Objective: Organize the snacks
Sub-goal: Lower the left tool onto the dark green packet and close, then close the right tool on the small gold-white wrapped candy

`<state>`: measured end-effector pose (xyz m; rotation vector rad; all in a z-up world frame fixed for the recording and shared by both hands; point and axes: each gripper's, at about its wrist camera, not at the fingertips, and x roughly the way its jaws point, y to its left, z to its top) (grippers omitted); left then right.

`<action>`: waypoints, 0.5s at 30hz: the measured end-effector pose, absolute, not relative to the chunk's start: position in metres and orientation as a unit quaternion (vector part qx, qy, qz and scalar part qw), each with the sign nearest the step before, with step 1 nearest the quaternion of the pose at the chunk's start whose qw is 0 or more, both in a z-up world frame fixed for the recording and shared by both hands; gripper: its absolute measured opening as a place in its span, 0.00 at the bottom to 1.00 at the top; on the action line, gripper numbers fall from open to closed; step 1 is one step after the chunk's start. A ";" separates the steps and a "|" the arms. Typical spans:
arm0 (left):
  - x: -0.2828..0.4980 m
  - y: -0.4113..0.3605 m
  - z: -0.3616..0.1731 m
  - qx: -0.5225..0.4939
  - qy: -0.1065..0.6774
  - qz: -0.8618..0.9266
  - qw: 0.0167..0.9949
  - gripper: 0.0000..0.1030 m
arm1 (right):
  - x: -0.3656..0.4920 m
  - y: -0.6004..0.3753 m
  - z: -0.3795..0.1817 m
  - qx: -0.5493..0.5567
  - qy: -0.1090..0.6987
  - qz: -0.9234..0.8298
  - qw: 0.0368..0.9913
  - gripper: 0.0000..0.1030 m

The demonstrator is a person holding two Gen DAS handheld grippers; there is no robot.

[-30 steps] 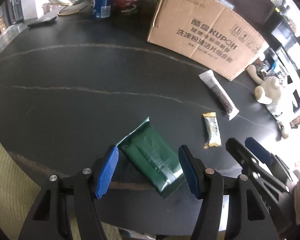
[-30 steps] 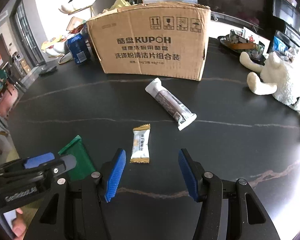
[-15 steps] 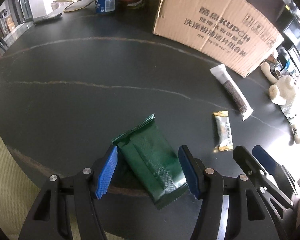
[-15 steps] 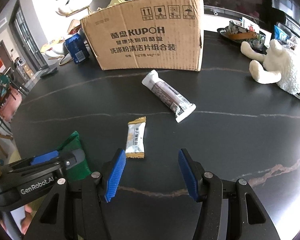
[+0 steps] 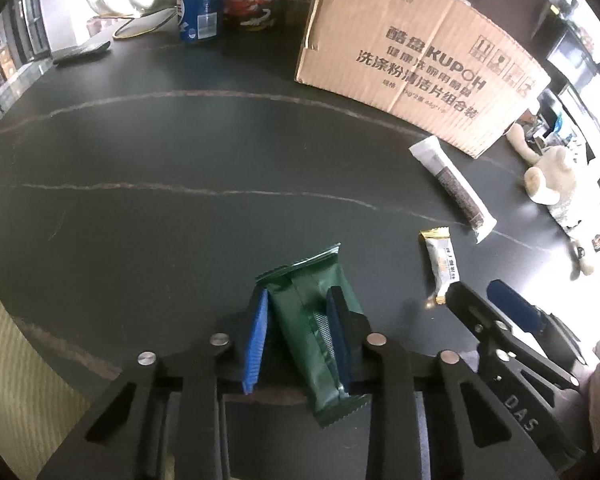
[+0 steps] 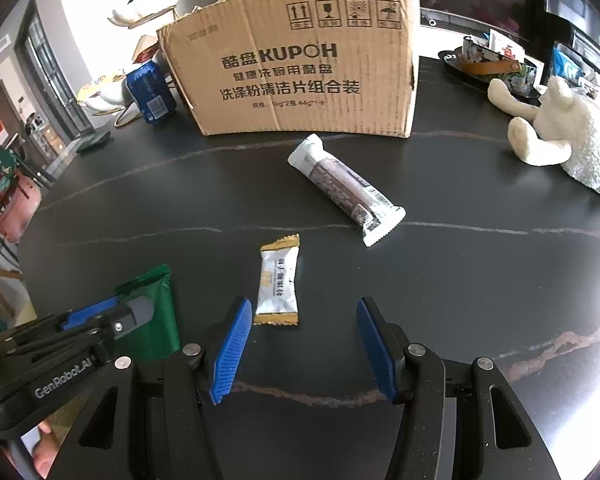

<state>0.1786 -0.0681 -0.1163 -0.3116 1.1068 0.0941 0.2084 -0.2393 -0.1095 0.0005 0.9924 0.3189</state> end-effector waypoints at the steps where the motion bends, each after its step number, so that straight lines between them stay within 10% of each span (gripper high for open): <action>1: 0.179 -0.067 -0.117 -0.150 0.523 0.039 0.838 0.25 | 0.209 -0.238 -0.110 -0.001 0.476 0.153 0.866 0.54; 15: 0.177 -0.062 -0.106 -0.151 0.499 -0.023 0.853 0.05 | 0.215 -0.228 -0.114 0.000 0.478 0.144 0.867 0.54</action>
